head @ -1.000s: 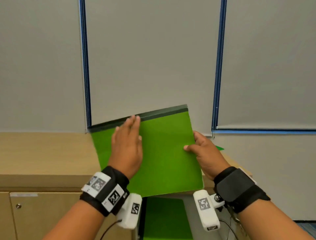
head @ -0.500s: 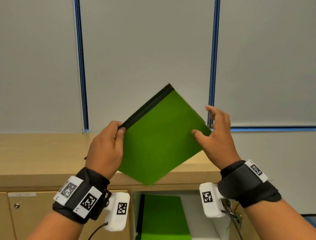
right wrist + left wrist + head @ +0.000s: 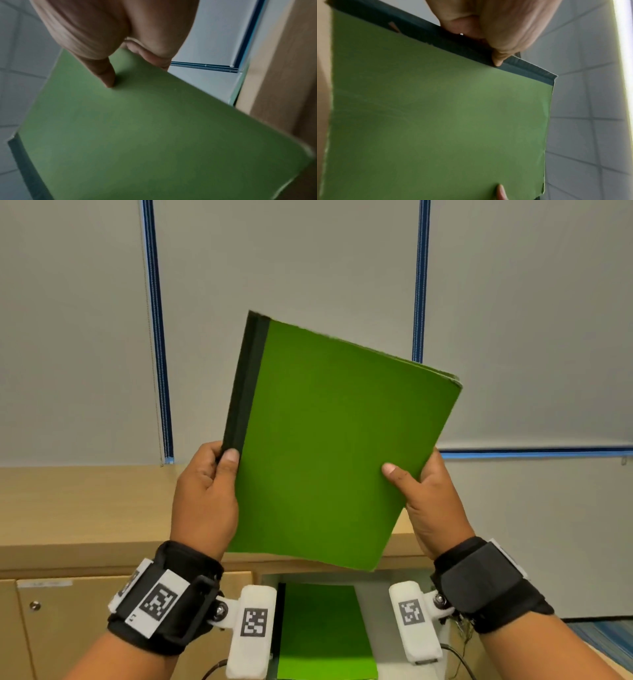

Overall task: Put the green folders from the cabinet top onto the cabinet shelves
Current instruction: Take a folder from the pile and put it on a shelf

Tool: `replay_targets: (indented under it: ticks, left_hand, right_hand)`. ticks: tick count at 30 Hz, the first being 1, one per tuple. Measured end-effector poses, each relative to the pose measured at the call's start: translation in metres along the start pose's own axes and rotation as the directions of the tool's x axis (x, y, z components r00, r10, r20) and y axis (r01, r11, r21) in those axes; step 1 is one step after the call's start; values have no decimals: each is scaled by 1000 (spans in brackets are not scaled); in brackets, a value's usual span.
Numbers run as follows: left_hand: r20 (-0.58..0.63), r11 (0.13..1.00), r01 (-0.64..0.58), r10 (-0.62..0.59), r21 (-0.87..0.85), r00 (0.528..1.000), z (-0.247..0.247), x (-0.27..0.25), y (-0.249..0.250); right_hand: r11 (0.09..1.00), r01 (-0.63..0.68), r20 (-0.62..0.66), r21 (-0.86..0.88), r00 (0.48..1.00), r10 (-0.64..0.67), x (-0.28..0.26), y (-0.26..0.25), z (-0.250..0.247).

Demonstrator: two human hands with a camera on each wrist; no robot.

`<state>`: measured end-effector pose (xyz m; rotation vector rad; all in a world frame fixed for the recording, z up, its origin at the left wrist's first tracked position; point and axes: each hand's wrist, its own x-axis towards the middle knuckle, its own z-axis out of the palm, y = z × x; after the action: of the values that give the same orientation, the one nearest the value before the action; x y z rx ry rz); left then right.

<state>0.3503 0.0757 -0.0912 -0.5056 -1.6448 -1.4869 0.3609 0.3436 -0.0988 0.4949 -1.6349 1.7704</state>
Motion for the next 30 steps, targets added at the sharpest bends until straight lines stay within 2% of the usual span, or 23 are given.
replay_targets:
  ticks: [3,6,10,19,25,28,30]
  left_hand:
    - [48,988,146,-143,-48,988,7,-33,-30]
    - [73,961,275,-273,-19,959,15,-76,-76]
    - [77,919,393,-393,16,916,22,-123,-130]
    - [152,849,526,-528,58,836,35,-179,-208]
    - [124,833,548,-553,75,824,57,-200,-241]
    - [135,830,552,-557,74,819,70,-215,-256]
    - [146,813,574,-582,96,800,77,-232,-268]
  right_hand:
    - [998,-66,-27,-10,997,66,-17,22,-8]
    - [983,-183,-33,-15,983,183,-41,61,-17]
    - [948,-316,-31,-35,949,315,-67,110,-26]
    - [880,-460,-49,-123,888,457,-93,202,-50]
    - [808,-524,-81,-267,848,523,-120,267,-68]
    - [765,-586,-105,-267,807,581,-140,302,-82]
    - [728,-634,-110,-261,769,629,-152,323,-94]
